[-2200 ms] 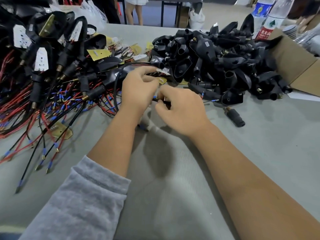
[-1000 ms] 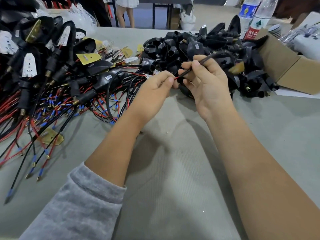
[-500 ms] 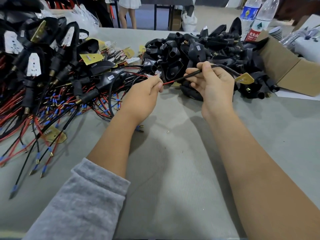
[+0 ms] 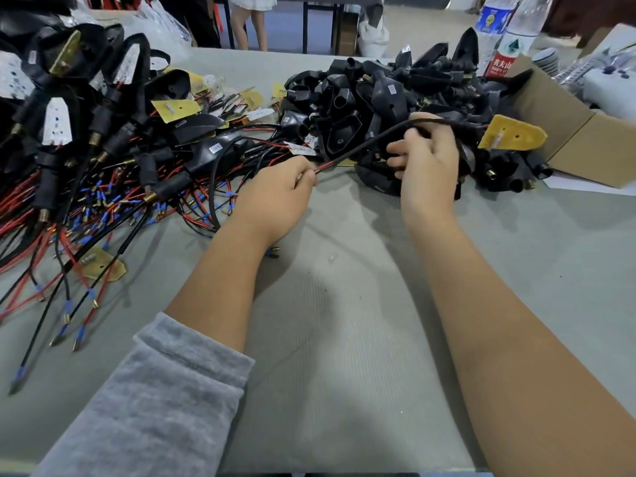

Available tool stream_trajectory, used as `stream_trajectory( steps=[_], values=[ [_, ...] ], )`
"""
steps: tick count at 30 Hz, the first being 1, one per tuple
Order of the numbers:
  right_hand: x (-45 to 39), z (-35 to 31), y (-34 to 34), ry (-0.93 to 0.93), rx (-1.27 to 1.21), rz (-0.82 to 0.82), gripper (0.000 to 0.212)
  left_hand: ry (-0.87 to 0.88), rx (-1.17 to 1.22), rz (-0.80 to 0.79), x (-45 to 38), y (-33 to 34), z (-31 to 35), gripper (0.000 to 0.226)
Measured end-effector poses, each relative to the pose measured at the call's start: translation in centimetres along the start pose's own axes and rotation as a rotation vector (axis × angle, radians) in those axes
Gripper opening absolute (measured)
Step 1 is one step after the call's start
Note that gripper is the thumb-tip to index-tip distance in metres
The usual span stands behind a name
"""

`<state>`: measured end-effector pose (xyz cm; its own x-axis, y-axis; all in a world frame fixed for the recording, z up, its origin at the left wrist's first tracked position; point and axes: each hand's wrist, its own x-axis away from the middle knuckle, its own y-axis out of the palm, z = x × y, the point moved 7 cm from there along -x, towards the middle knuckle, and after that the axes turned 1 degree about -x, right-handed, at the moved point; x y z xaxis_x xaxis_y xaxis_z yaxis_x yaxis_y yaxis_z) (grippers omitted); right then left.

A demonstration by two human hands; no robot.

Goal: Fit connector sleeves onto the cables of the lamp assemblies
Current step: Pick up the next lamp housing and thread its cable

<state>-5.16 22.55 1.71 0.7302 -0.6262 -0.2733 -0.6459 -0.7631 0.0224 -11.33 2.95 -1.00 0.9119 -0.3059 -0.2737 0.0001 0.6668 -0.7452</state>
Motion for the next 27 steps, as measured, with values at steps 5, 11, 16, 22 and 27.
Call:
stream_trajectory(
  steps=[5, 11, 16, 22, 27],
  values=[
    [0.8, 0.8, 2.0, -0.129, 0.566, -0.239, 0.022, 0.017, 0.046, -0.015, 0.1, 0.1, 0.3, 0.019],
    [1.9, 0.3, 3.5, -0.167, 0.363, -0.397, 0.038, 0.056, 0.205, 0.107, 0.3, -0.9, 0.8, 0.017],
    [3.2, -0.6, 4.9, -0.163, 0.074, -0.566, 0.019, 0.129, 0.269, 0.141, 0.5, -1.4, 1.5, 0.023],
    [2.4, -0.2, 4.0, -0.102, 0.016, -0.394, 0.017, 0.099, 0.201, 0.096, 0.3, -0.8, 1.4, 0.018],
    [1.2, 0.8, 2.7, 0.036, -0.119, -0.268, 0.019, 0.080, 0.174, 0.104, 0.0, -0.7, 1.1, 0.016]
  ],
)
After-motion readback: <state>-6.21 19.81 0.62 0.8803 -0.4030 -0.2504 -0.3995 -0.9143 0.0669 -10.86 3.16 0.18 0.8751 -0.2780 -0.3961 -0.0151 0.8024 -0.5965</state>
